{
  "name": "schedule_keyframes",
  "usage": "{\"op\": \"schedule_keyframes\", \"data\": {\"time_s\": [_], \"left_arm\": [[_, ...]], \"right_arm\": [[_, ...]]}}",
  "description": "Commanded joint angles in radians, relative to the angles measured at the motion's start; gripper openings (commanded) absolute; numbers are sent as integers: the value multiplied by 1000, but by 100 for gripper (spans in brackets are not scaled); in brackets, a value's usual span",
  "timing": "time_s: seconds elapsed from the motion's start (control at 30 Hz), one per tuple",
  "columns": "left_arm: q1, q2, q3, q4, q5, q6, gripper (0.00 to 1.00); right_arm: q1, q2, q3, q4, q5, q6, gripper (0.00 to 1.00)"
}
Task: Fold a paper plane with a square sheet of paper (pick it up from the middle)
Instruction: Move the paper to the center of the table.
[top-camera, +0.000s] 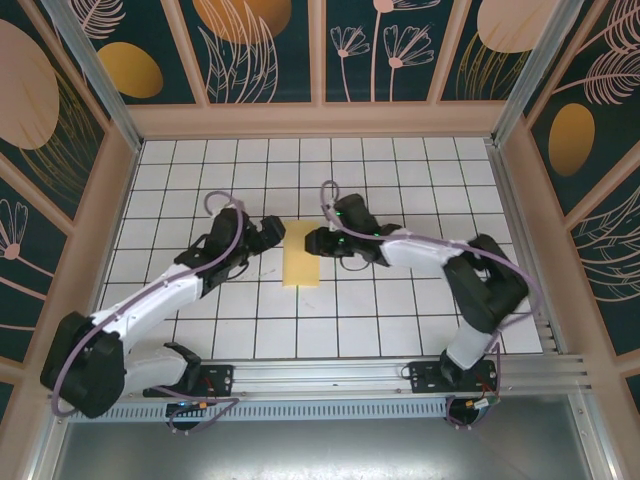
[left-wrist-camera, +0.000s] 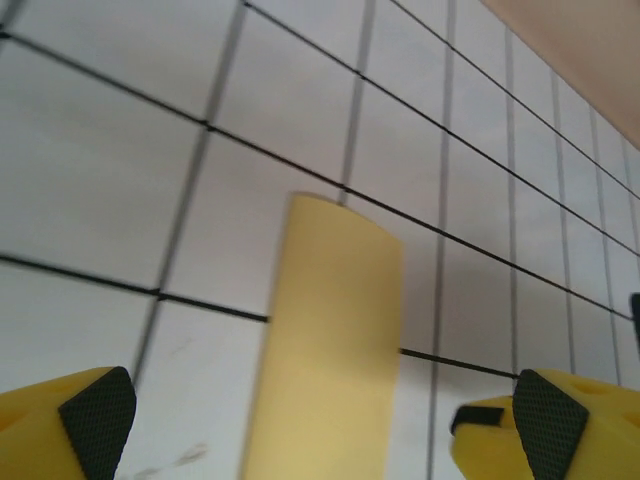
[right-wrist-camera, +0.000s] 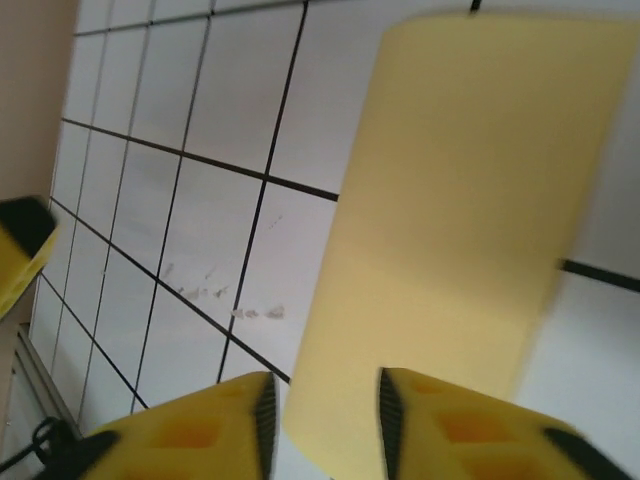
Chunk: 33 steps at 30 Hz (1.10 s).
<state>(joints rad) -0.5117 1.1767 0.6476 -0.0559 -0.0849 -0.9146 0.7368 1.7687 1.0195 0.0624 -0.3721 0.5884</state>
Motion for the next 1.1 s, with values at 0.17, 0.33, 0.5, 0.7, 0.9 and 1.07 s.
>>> {"op": "schedule_keyframes", "data": {"time_s": [0.17, 0.33, 0.5, 0.7, 0.9, 1.07], "left_arm": [[24, -136, -156, -18, -83, -130, 99], [25, -148, -155, -28, -71, -95, 99], [25, -101, -159, 35, 7, -58, 98], [26, -29, -167, 152, 137, -18, 97], [24, 25, -177, 275, 230, -37, 94], [12, 106, -166, 399, 350, -73, 89]], "right_arm": [[60, 291, 280, -77, -8, 17, 23], [64, 345, 288, -116, 6, -12, 23], [60, 310, 188, -164, -56, -168, 21], [39, 226, 71, -177, -164, -346, 22], [7, 21, 15, -43, -186, -132, 39], [-65, -142, -152, 9, -86, -11, 51]]}}
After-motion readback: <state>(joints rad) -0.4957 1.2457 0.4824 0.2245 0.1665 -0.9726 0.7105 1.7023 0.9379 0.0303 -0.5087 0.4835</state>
